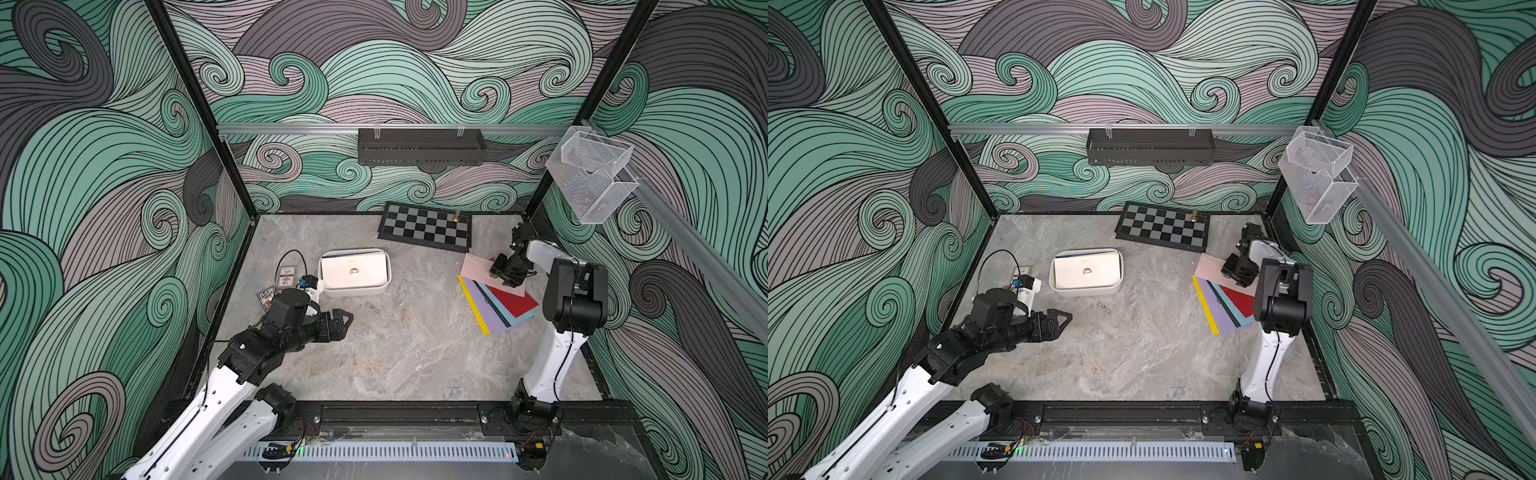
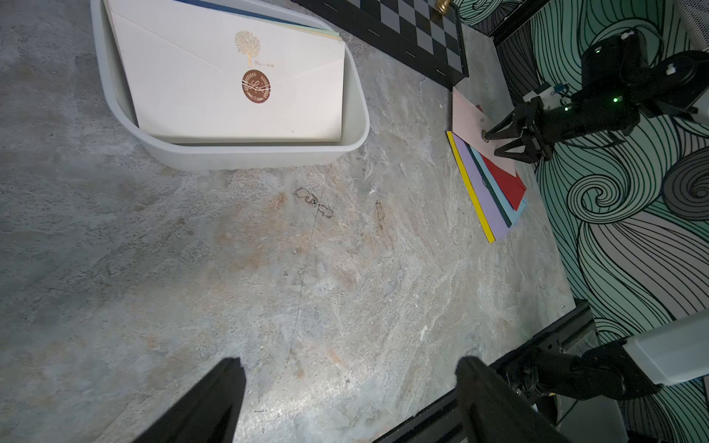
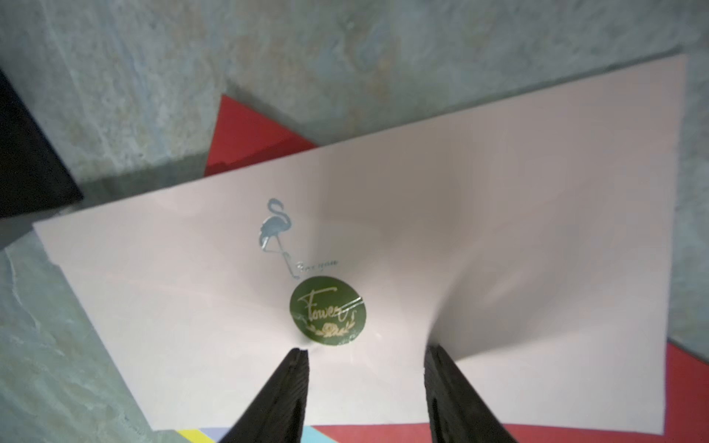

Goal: Put the sealed envelopes into the storage box
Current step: Move the envelope to the center of the board.

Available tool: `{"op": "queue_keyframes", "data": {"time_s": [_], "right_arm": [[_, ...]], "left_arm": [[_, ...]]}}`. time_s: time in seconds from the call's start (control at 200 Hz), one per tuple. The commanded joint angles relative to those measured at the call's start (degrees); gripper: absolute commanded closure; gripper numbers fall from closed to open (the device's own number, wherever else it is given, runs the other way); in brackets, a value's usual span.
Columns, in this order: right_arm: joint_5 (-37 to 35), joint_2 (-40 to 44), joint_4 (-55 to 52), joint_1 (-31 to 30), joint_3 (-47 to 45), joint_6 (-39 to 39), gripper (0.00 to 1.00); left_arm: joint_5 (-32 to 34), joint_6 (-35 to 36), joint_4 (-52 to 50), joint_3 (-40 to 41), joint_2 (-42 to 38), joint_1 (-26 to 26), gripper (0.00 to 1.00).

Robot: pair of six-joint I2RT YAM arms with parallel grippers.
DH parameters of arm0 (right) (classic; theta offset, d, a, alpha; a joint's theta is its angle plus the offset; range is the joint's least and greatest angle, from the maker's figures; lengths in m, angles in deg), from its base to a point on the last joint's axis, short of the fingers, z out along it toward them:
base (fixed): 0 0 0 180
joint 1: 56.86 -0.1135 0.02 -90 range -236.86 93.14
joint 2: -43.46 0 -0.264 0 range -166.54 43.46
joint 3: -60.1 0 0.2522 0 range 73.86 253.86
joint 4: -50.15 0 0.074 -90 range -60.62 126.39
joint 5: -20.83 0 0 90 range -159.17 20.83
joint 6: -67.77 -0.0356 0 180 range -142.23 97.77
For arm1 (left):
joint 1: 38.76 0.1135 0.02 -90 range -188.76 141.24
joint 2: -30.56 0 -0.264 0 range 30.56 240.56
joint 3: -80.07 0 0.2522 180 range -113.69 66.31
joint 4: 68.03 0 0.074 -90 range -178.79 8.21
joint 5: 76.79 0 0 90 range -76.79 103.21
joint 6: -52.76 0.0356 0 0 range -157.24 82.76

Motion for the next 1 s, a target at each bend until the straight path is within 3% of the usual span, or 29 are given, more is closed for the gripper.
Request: {"op": "queue_keyframes", "data": {"time_s": [0.0,0.175,0.235,0.295,0.385,0.495,0.66,0.786,0.861,0.996], "right_arm": [[5.34,2.71,-5.60,-5.29,-7.03,-0.11,0.48],[13.91,7.97,-0.39,-17.22,-18.79,-4.69,0.47],[9.03,9.80,-2.54,-22.85,-19.11,-5.71,0.47],[10.94,11.62,-2.17,-27.54,-19.70,-6.55,0.48],[7.15,15.16,-3.69,-30.43,-17.46,-7.28,0.47],[0.19,17.10,-5.74,-25.60,-13.52,-4.71,0.45],[-0.17,14.08,-5.69,-12.16,-7.48,-1.49,0.44],[-1.09,6.61,-7.40,-5.90,-0.66,-0.37,0.43],[0.77,0.66,-10.43,-3.70,3.80,-0.45,0.44],[1.59,-2.70,-10.41,-3.33,3.74,-0.86,0.45]], "left_arm": [[-0.82,0.54,1.13,0.27,-0.66,0.15,0.10],[-1.78,0.45,1.84,0.55,-0.23,0.21,0.10],[-2.26,0.49,1.69,0.43,0.00,0.26,0.10],[-2.41,0.49,1.68,0.46,-0.23,0.26,0.10],[-2.41,0.46,1.90,0.64,-0.66,0.21,0.10],[-2.49,0.57,1.72,0.61,-0.62,0.14,0.10],[-2.85,0.59,1.76,0.59,-0.38,0.14,0.10],[-2.85,0.54,1.93,0.67,-0.12,0.14,0.10],[-3.08,0.49,1.85,0.64,0.03,0.15,0.10],[-3.28,0.48,1.97,0.72,0.04,0.09,0.10]]}}
